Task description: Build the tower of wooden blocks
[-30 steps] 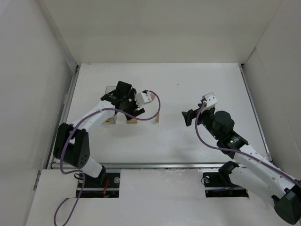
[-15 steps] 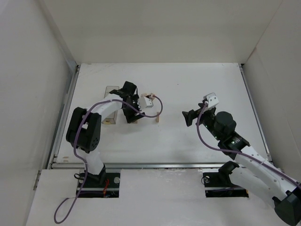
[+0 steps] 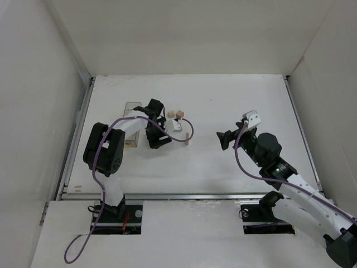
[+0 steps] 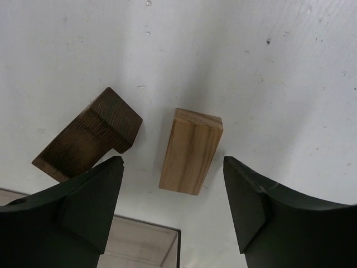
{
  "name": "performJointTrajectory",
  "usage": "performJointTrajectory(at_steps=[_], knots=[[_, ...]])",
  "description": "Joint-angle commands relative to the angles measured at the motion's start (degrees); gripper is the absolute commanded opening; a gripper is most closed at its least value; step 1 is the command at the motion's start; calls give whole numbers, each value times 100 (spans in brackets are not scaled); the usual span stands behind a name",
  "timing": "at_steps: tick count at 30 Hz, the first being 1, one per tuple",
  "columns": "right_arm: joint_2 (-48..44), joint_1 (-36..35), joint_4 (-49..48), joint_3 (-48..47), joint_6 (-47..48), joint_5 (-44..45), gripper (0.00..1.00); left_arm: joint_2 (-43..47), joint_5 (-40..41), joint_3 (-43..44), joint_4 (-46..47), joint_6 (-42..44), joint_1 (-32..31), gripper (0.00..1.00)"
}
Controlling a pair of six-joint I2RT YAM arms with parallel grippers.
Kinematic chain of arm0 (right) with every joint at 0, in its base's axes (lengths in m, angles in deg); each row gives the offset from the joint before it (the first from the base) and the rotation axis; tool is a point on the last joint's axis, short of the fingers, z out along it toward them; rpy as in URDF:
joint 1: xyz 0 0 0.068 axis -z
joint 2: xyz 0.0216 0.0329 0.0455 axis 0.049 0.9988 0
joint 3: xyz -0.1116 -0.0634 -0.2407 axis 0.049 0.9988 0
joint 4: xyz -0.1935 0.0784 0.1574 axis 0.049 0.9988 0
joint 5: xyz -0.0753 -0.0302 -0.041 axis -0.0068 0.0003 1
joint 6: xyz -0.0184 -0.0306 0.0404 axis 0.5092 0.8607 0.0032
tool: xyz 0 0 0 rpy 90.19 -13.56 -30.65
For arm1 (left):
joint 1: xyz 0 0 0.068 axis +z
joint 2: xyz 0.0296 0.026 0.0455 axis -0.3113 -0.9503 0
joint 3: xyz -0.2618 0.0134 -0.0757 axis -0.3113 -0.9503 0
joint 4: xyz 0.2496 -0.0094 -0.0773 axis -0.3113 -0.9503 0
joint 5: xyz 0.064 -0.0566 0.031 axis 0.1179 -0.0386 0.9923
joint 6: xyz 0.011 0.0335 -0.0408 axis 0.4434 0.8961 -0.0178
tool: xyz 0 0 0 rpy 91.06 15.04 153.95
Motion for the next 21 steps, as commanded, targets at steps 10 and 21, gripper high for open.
performJointTrajectory(at_steps=[10,21], knots=[[-152,43,-68,-103,27,103,100,-292,62,122,-80,-84,15,32],[-152,43,-68,-103,27,156,100,367,-201,727,-1097,-67,15,0]])
